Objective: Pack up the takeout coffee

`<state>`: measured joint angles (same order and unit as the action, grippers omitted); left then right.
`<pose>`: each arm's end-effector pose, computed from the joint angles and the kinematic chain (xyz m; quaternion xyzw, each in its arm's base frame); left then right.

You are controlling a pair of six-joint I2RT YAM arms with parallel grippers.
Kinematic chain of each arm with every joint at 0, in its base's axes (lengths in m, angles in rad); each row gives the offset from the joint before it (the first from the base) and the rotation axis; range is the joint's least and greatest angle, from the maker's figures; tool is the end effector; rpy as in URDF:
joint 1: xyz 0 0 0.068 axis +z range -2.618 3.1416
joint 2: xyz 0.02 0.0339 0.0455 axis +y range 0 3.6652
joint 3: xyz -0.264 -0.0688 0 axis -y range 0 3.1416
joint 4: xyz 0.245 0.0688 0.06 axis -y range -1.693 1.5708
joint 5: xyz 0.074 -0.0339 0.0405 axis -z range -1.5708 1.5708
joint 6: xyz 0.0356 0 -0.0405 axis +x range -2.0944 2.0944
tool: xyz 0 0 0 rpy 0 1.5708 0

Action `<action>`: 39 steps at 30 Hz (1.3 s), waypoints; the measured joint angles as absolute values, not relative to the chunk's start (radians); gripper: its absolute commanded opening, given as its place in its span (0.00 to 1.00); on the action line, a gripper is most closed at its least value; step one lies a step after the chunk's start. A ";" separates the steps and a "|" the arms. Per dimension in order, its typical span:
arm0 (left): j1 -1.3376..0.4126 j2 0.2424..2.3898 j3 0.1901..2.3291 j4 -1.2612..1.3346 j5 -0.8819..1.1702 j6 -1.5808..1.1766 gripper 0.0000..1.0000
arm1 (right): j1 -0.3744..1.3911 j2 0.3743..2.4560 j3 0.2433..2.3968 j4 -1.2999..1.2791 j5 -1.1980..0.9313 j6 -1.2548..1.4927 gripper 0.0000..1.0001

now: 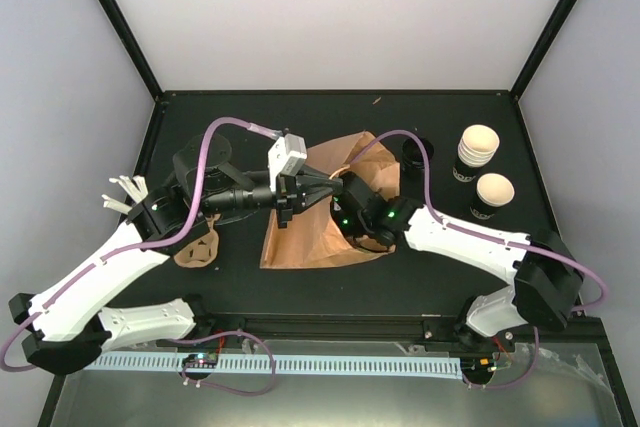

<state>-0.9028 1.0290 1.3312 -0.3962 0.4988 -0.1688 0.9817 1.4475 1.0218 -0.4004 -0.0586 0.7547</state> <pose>0.1134 -0.1713 0.4600 0.4122 0.6093 -0.4900 0.4677 0.1703 0.2586 0.2484 -0.1160 0.9239 0.2952 0.2142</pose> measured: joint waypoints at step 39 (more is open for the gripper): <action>-0.890 1.048 1.422 -0.547 0.305 -0.095 0.02 | 0.986 1.570 1.213 -0.916 0.437 0.755 0.01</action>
<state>-0.8902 1.0485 1.4216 -0.5468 0.3054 -0.0952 0.9859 1.5703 1.2129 -0.9165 0.4370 0.7551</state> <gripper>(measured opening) 0.022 0.014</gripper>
